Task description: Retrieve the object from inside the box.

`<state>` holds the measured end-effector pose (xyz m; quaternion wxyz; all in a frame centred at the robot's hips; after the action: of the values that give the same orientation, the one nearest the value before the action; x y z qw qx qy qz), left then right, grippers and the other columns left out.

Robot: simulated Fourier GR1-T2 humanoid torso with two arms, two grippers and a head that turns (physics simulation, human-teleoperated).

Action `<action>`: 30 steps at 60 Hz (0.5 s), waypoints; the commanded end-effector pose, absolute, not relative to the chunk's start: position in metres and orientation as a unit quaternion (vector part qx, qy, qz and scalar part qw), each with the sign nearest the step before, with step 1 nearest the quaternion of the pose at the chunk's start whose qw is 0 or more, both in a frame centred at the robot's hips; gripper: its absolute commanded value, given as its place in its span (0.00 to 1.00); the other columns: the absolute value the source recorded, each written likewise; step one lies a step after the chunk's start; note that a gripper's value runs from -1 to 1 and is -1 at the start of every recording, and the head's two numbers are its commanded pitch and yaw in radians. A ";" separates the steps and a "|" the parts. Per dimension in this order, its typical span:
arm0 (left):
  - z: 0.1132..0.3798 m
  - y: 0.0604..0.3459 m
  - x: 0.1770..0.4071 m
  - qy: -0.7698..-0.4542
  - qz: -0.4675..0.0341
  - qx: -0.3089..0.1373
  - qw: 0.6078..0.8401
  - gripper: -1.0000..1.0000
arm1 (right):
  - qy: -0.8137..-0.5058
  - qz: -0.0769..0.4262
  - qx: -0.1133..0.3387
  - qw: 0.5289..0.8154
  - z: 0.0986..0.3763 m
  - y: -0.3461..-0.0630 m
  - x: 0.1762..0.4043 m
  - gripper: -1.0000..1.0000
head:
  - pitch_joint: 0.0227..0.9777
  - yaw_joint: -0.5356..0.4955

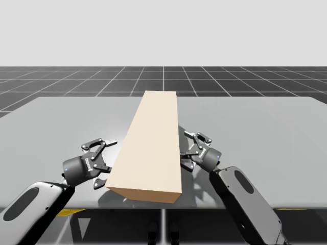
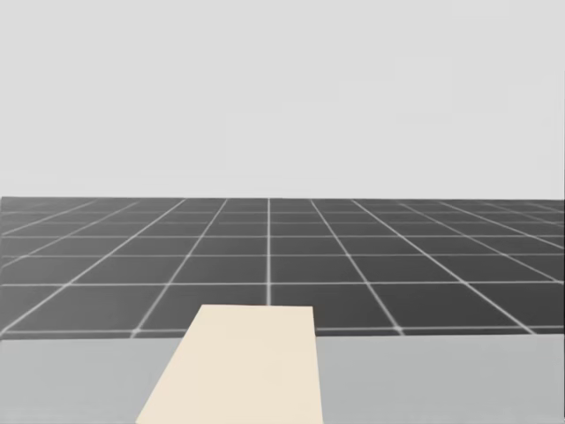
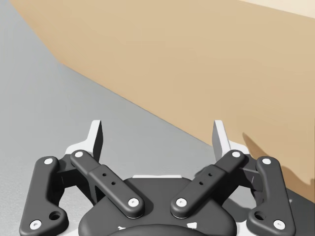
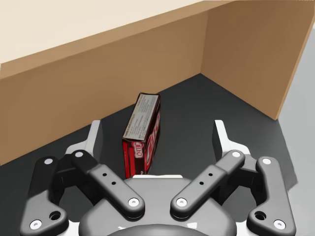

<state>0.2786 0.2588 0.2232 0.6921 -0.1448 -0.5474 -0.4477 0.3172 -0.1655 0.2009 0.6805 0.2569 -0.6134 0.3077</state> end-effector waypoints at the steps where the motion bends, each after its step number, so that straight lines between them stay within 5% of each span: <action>1: 0.222 0.258 0.278 -0.547 -0.451 -0.144 0.690 0.00 | -0.599 0.308 0.258 0.693 0.178 -0.151 0.335 0.00 | 0.17 0.48; 15: 0.222 0.257 0.277 -0.549 -0.456 -0.144 0.685 0.00 | -0.581 0.305 0.258 0.709 0.155 -0.131 0.360 0.00 | 0.18 0.48; 26: 0.222 0.258 0.276 -0.553 -0.458 -0.143 0.681 0.00 | -0.587 0.307 0.213 0.718 0.150 -0.112 0.385 0.01 | 0.18 0.49; 28: 0.222 0.258 0.276 -0.554 -0.458 -0.143 0.681 0.00 | -0.587 0.304 0.196 0.724 0.149 -0.111 0.388 0.11 | 0.18 0.49; 30: 0.222 0.259 0.276 -0.554 -0.458 -0.143 0.680 0.00 | -0.584 0.303 0.181 0.731 0.146 -0.109 0.389 0.88 | 0.18 0.49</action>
<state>0.2768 0.2579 0.2214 0.6827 -0.1435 -0.5520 -0.4568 0.3706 -0.1179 0.1552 0.7158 0.2234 -0.5858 0.3073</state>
